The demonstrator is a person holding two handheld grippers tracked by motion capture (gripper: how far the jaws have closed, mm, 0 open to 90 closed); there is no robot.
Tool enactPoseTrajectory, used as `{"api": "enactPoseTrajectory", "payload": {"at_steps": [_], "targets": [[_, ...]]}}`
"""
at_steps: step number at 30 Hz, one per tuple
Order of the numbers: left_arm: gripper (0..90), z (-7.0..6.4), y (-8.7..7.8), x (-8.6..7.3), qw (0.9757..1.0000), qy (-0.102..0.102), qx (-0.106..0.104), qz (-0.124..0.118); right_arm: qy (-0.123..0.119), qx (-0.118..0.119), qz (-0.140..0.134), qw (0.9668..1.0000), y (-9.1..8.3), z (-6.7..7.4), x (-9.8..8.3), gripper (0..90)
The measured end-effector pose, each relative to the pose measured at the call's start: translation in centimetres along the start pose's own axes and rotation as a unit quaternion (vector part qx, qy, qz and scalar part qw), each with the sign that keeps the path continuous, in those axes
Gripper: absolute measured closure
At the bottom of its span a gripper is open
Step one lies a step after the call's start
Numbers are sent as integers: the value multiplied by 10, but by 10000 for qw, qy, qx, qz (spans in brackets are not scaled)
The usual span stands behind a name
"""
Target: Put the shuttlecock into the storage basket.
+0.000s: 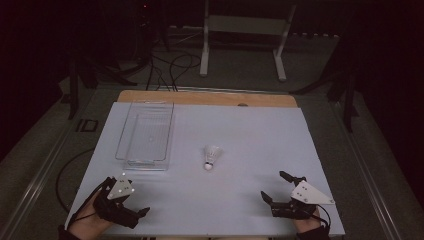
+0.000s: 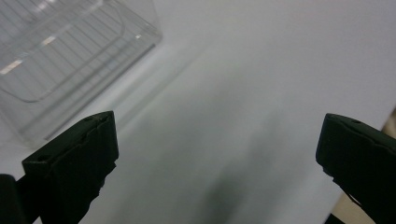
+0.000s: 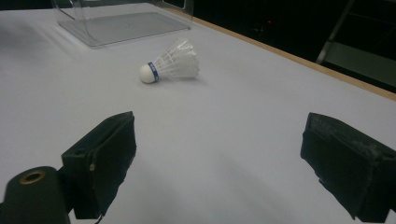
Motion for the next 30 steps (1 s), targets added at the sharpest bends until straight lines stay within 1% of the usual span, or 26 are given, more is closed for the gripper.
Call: {"api": "enactPoseTrajectory", "payload": {"at_steps": [1,2,4,6,8,9,10,12,13,14,16,17,18,20,22,24,27,28,30], "targets": [[0,0,1,1,10000,-22,-61,31,0,6,-4,10000,0,0,0,101],[0,0,1,1,9999,-48,-68,61,-1,6,-5,10000,0,0,0,101],[0,-1,2,2,9998,-18,-72,160,-3,1,-2,10000,0,0,0,101],[0,-2,4,4,9996,-48,-144,219,1,3,6,10000,0,0,0,101],[0,-3,5,6,9996,-44,-121,269,-9,5,14,10000,0,0,0,101],[0,-4,6,6,9994,-80,-137,295,-8,7,19,10000,0,0,0,101],[0,-4,6,8,9994,-136,-103,309,-12,5,19,10000,1,0,0,101],[0,-4,7,10,9992,-243,-139,301,-10,3,21,10000,1,0,0,101],[0,-4,7,11,9990,-266,-132,330,-12,2,18,10000,1,0,0,101],[0,-4,8,12,9987,-334,-142,363,-12,1,18,10000,1,0,0,101],[0,-4,8,13,9986,-323,-123,404,-13,-6,24,10000,1,0,0,101],[0,-4,8,14,9982,-337,-119,479,-15,-3,23,10000,1,0,0,101],[0,-4,9,15,9981,-349,-100,498,-15,1,29,10000,1,0,0,101],[0,-5,9,17,9977,-363,-142,555,-10,-2,30,10000,1,0,0,101],[0,-6,9,17,9976,-360,-124,576,-11,8,31,10000,1,0,0,101],[0,-8,11,20,9970,-392,-213,626,-11,7,33,10000,1,0,0,101],[0,-8,12,23,9966,-375,-256,686,-13,4,28,10000,1,1,0,101],[0,-9,13,24,9964,-416,-274,684,-15,5,28,10000,1,1,0,101],[0,-10,14,26,9962,-420,-312,702,-16,7,33,10000,1,1,0,101]]}}
Point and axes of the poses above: each handheld gripper's, and its own axes: y roughly forward along the jaws, x roughly out of its top, z roughly to its left, the point moved 2 cm from there along y, roughly forward along the jaws, and after that the axes turned 15 degrees about y, right-handed, at the moved point
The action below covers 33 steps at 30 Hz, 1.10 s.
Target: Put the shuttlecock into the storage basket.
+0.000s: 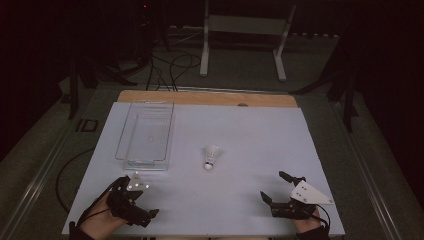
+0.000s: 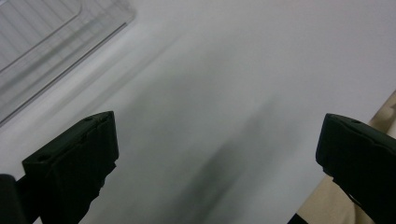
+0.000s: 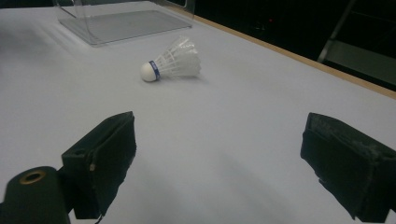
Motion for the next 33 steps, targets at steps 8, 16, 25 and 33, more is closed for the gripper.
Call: {"api": "enactPoseTrajectory", "payload": {"at_steps": [8,16,25,33], "targets": [[0,-4,3,10,9998,19,-147,99,3,1,8,10000,0,0,0,101],[0,-7,6,22,9997,98,-207,119,0,0,5,10000,0,0,0,101],[0,-8,7,34,9994,106,-319,131,-6,-1,-3,10000,0,0,0,101],[0,-11,10,44,9987,184,-430,199,-4,-7,2,10000,0,0,0,101]]}}
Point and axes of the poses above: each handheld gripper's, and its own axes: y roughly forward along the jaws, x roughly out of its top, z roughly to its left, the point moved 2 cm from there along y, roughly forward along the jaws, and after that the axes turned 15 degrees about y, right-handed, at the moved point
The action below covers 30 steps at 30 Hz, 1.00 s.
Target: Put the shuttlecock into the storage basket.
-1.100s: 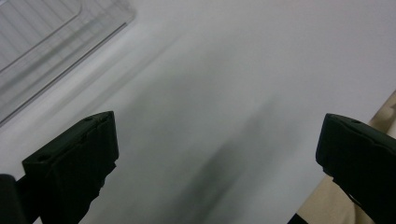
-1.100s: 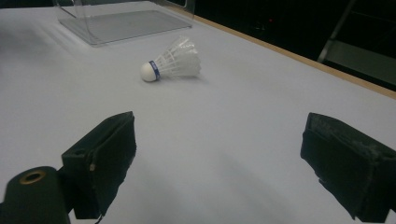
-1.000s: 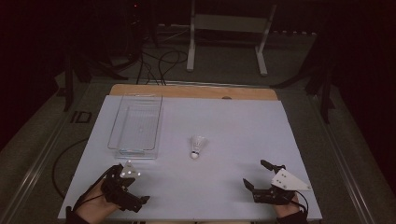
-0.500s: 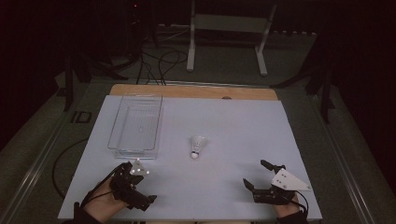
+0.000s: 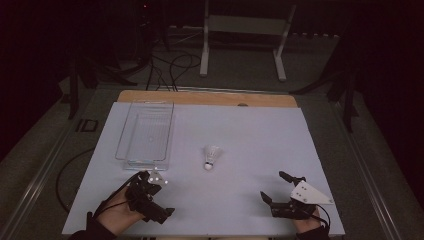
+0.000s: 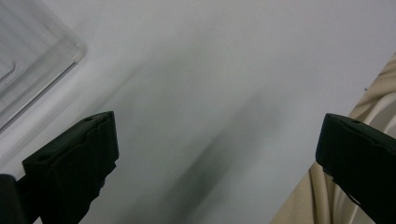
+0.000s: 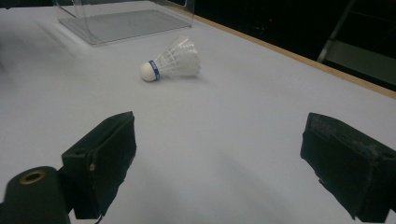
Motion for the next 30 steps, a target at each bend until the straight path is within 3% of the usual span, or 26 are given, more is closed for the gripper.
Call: {"api": "enactPoseTrajectory", "payload": {"at_steps": [6,19,26,30], "targets": [[0,1,3,9,9998,58,-142,84,-1,3,3,10000,0,0,0,101],[0,0,12,33,9997,186,-152,100,-1,2,-1,10000,0,0,0,101],[0,0,18,45,9993,251,-257,137,1,9,5,10000,0,0,0,101],[0,1,19,51,9993,204,-277,123,5,8,8,10000,0,0,0,101]]}}
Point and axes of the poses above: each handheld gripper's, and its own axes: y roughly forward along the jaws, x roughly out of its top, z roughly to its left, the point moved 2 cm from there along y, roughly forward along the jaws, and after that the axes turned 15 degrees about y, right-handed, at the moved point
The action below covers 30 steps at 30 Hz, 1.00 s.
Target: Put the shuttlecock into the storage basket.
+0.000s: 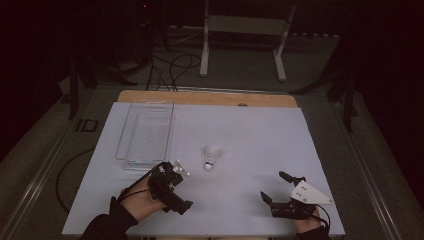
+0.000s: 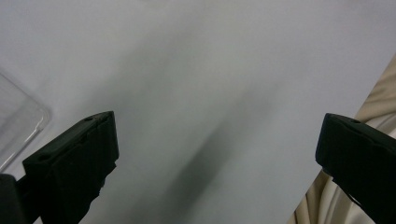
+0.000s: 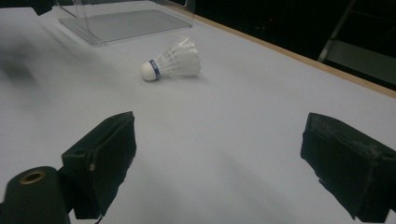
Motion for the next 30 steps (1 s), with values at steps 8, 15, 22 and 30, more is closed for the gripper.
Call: {"api": "enactPoseTrajectory", "payload": {"at_steps": [8,15,22,30], "targets": [[0,2,0,10,10000,12,-33,40,1,2,5,10000,0,0,0,101],[0,3,0,20,10000,39,-62,52,-2,1,7,10000,0,0,0,101],[0,3,2,31,9999,89,-90,62,-8,-1,7,10000,0,0,0,101],[0,6,2,42,10000,27,-33,79,-13,-13,12,10000,0,0,0,101]]}}
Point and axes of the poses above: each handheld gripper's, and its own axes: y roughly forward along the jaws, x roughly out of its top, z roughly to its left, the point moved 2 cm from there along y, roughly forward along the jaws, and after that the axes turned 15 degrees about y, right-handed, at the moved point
